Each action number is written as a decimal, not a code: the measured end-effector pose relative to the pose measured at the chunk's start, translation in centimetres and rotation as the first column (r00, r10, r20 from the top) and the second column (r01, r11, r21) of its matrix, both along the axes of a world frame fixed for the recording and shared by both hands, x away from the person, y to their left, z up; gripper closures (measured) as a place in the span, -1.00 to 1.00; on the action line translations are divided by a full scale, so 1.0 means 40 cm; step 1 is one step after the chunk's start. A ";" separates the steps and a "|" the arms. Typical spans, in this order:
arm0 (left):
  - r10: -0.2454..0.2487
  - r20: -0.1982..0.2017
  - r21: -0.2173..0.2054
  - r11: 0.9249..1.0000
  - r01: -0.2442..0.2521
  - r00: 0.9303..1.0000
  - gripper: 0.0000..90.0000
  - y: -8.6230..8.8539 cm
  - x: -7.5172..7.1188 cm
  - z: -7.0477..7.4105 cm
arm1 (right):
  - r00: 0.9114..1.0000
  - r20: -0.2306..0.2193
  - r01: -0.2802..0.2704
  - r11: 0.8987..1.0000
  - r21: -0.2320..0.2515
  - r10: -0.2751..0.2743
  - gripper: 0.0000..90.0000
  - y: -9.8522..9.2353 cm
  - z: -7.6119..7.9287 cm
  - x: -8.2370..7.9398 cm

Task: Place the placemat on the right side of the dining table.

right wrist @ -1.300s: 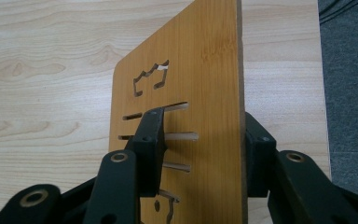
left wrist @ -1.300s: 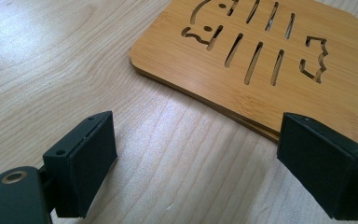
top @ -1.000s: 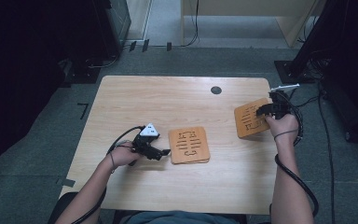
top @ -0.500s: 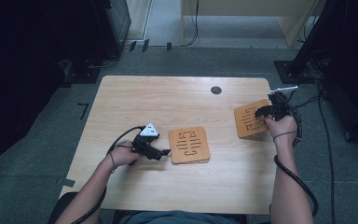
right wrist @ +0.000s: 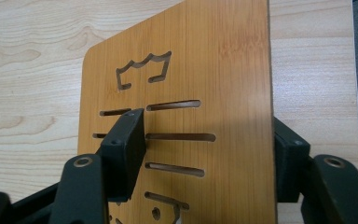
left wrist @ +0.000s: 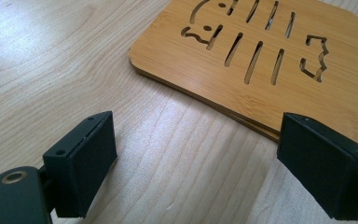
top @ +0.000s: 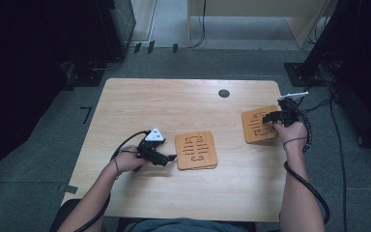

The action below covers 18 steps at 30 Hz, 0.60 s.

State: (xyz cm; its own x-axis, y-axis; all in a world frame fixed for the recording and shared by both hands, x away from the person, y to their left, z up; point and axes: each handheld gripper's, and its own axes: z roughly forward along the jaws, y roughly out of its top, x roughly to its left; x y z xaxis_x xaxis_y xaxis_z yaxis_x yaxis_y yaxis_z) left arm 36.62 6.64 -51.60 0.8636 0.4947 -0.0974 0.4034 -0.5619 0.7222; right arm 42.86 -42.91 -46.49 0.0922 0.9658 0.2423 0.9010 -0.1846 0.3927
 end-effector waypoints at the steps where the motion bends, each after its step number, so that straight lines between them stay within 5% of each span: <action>1: 0.000 0.000 0.000 1.000 0.000 1.000 -0.76 0.000 0.000 0.000 | 1.000 0.000 0.000 1.000 -0.001 0.000 -0.17 0.000 -0.003 0.001; 18: -0.002 0.005 0.002 1.000 0.002 1.000 -0.76 0.000 -0.001 0.000 | 1.000 0.007 -0.020 1.000 -0.004 0.020 -0.32 -0.002 -0.029 0.012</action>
